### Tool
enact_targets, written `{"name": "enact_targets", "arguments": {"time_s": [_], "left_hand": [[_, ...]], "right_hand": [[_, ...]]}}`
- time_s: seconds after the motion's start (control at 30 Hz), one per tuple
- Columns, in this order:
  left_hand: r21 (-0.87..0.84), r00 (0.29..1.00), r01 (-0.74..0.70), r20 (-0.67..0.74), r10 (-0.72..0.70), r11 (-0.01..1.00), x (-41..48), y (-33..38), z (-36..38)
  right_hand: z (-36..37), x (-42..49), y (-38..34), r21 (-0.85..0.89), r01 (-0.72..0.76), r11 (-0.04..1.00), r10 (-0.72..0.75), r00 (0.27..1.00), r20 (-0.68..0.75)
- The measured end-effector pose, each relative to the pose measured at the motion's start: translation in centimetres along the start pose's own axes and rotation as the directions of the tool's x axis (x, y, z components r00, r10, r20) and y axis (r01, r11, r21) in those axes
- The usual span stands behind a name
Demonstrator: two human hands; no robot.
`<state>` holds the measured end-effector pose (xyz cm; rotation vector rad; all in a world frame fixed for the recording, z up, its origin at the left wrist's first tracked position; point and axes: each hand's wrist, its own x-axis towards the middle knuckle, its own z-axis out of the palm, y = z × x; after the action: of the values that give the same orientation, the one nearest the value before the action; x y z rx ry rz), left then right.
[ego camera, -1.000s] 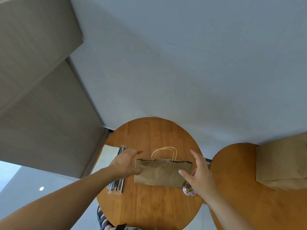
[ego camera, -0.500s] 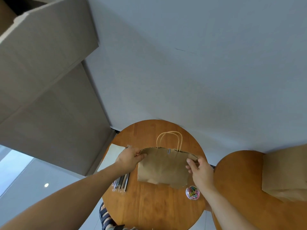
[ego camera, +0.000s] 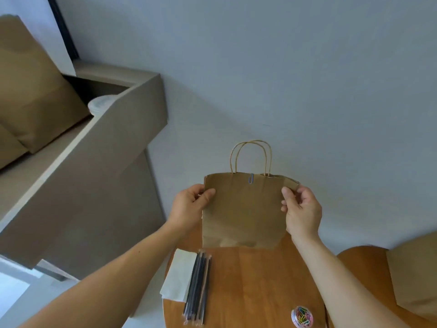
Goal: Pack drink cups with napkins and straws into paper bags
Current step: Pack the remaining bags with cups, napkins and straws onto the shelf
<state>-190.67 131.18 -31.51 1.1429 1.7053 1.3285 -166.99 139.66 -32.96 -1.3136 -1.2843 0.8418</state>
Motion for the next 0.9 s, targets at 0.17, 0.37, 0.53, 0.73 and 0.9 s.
{"name": "enact_targets", "arguments": {"time_s": [0.17, 0.37, 0.53, 0.73, 0.9], "left_hand": [[0.068, 0.986, -0.119, -0.109, 0.126, 0.991, 1.4, 5.9, -4.0], [0.122, 0.917, -0.263, -0.275, 0.288, 0.957, 1.1, 13.3, -8.7], [0.152, 0.817, -0.352, -0.432, 0.383, 0.923, 0.2, 18.7, -13.7], [0.297, 0.678, -0.380, -0.554, 0.482, 0.876, -1.0, 23.2, -21.7], [0.406, 0.589, -0.351, -0.604, 0.537, 0.843, -1.5, 25.1, -29.1]], "right_hand": [[2.9, 2.2, -7.6, 0.069, 0.150, 0.986, -0.147, 0.988, -0.044], [5.6, 4.7, -15.8, 0.165, 0.308, 0.937, -0.310, 0.951, -0.012], [9.2, 5.4, -23.5, 0.306, 0.378, 0.874, -0.406, 0.913, 0.031], [14.9, 4.8, -32.2, 0.411, 0.383, 0.827, -0.484, 0.858, 0.172], [21.0, 3.5, -37.9, 0.481, 0.326, 0.814, -0.507, 0.804, 0.313]]}}
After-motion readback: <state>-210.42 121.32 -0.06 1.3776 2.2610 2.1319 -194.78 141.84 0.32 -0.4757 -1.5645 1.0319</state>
